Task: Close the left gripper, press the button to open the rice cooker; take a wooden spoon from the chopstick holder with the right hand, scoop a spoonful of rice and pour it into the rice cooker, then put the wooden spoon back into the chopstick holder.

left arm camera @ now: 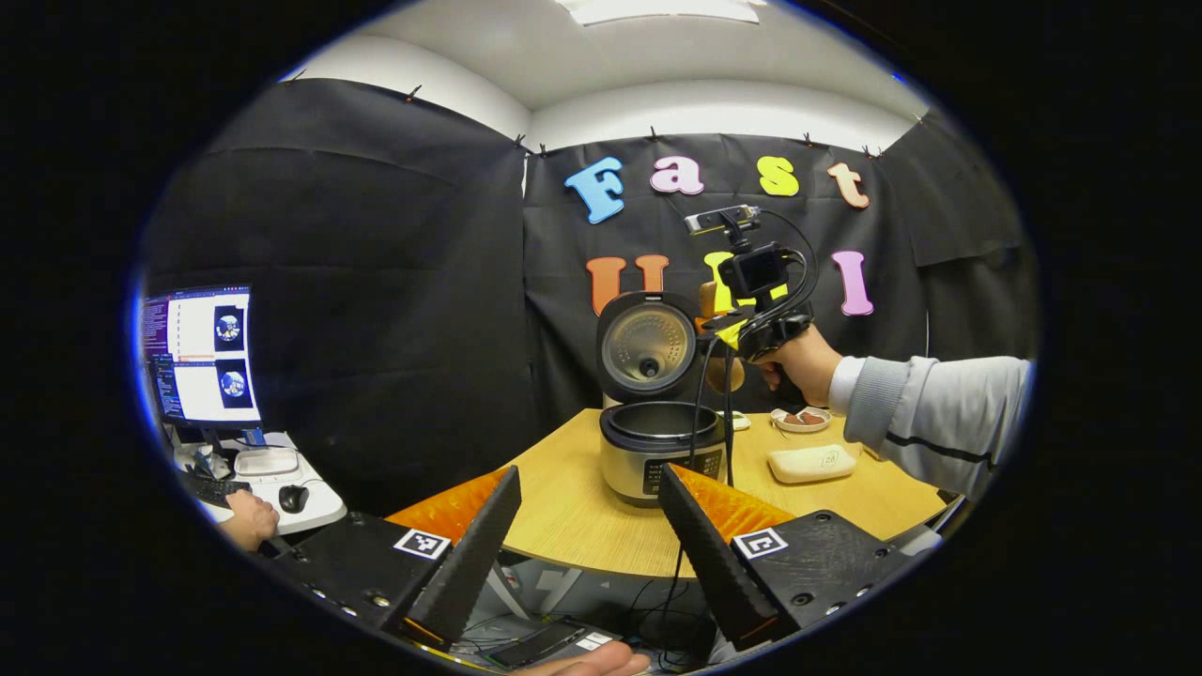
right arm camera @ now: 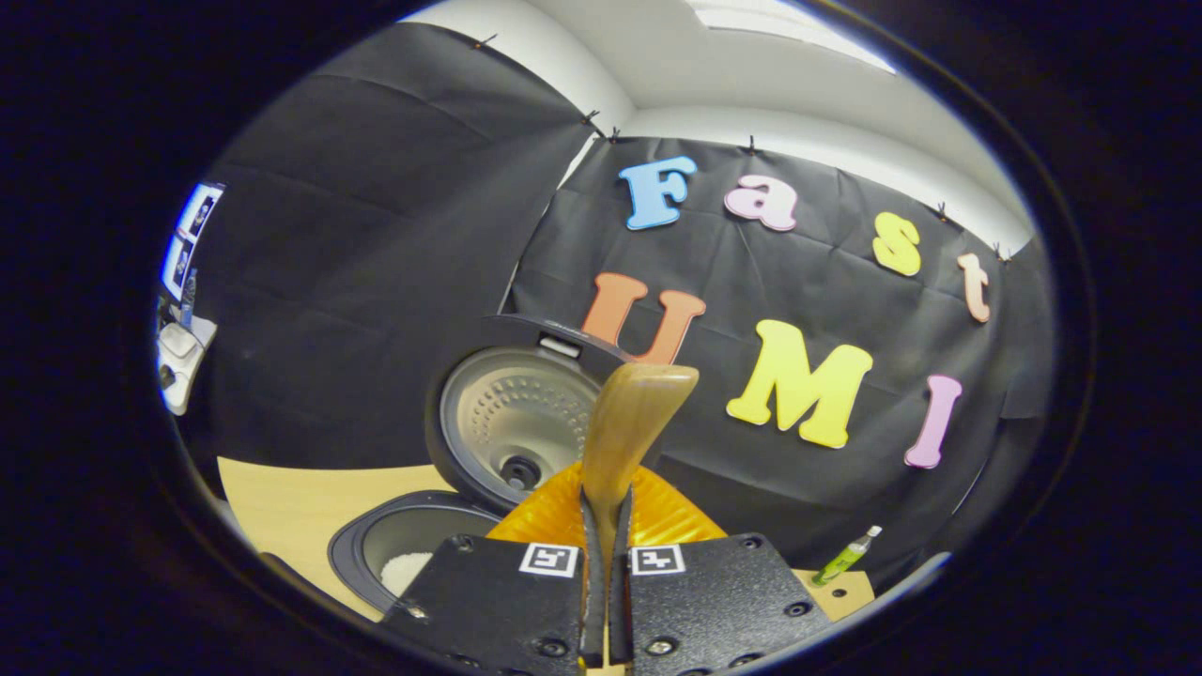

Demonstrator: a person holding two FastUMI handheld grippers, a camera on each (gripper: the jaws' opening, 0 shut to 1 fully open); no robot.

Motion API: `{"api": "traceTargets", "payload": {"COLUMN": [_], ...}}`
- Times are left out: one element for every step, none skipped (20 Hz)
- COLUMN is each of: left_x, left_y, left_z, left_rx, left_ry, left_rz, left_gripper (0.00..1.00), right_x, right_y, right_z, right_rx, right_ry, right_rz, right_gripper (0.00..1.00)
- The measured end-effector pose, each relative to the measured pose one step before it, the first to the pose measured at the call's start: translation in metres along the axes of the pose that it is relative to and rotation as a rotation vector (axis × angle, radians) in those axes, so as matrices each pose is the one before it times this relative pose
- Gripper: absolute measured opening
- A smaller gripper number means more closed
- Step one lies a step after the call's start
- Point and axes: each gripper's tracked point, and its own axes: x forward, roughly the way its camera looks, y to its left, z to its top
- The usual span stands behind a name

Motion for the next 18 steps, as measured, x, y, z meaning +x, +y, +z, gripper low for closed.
{"api": "traceTargets", "payload": {"left_x": [0.00049, -0.00028, -0.00125, -0.00105, -0.00105, -0.00128, -0.00008, 0.00002, 0.0011, 0.00145, 0.0008, 0.00125, 0.00053, 0.00102, 0.00096, 0.00045, 0.00198, 0.00241], "left_y": [-0.00082, -0.00304, -0.00504, -0.00464, -0.0044, -0.00432, -0.00422, -0.0045, -0.00451, -0.00462, -0.00496, -0.00555, -0.00271, -0.00201, -0.00193, -0.00178, -0.0011, -0.00241], "left_z": [0.0006, 0.00142, 0.00304, 0.00286, 0.0017, 0.00283, 0.00232, 0.00163, 0.00104, 0.00008, -0.00032, 0.00147, 0.00139, 0.00192, 0.0017, 0.00312, 0.00265, 0.00278], "left_rx": [0.00547, 0.00743, 0.00926, 0.01042, 0.0089, 0.00652, 0.00327, -0.00075, -0.00394, -0.00696, -0.0064, -0.0048, -0.00446, -0.00463, -0.00487, -0.00648, -0.0061, -0.00595], "left_ry": [0.0004, -0.00213, -0.00743, -0.00735, -0.00556, -0.00766, -0.00852, -0.00524, -0.00343, 0.00158, 0.0046, 0.00087, -0.00169, -0.00238, -0.0061, -0.00747, -0.0077, -0.00606], "left_rz": [0.00721, -0.00202, -0.00695, -0.00809, -0.00582, -0.00428, -0.00751, -0.00975, -0.00802, -0.00825, -0.0116, -0.00846, -0.00285, -0.00127, -0.00003, 0.00256, 0.00251, 0.00002], "left_gripper": [0.94, 0.94, 0.94, 0.94, 0.94, 0.94, 0.94, 0.94, 0.94, 0.94, 0.94, 0.94, 0.94, 0.94, 0.94, 0.94, 0.94, 0.94], "right_x": [-0.00262, -0.00203, -0.00277, -0.00394, -0.00381, -0.00322, -0.004, -0.00145, -0.00304, -0.00213, -0.00271, -0.00196, -0.00039, -0.00084, -0.00046, -0.00092, 0.00089, 0.00065], "right_y": [-0.00994, -0.0119, -0.0124, -0.01244, -0.01279, -0.0143, -0.01491, -0.01555, -0.01728, -0.01945, -0.01957, -0.01817, -0.02024, -0.01961, -0.02002, -0.01735, -0.01584, -0.01658], "right_z": [0.00349, 0.0051, 0.00631, 0.00757, 0.00675, 0.00513, 0.00689, 0.00518, 0.00571, 0.00519, 0.0047, 0.00225, 0.00034, -0.00003, -0.00132, -0.00085, -0.0019, -0.00319], "right_rx": [0.0107, 0.01204, 0.00913, 0.00368, 0.00198, -0.00112, 0.01027, 0.01629, 0.02356, 0.02092, 0.01776, 0.01056, 0.01083, 0.00856, 0.01738, 0.02509, 0.02197, 0.01923], "right_ry": [0.00079, -0.00223, -0.00619, -0.00683, -0.00366, -0.00213, -0.00404, -0.00086, 0.00064, 0.00199, 0.00439, 0.00696, 0.00864, 0.01279, 0.01302, 0.00768, 0.00921, 0.00861], "right_rz": [-0.01237, -0.016, -0.01537, -0.01427, -0.01469, -0.01362, -0.01579, -0.01351, -0.01818, -0.02182, -0.02193, -0.01955, -0.02333, -0.02556, -0.02569, -0.01872, -0.01404, -0.01352], "right_gripper": [0.06, 0.07, 0.07, 0.07, 0.07, 0.07, 0.07, 0.07, 0.06, 0.07, 0.06, 0.07, 0.07, 0.07, 0.07, 0.07, 0.07, 0.06]}}
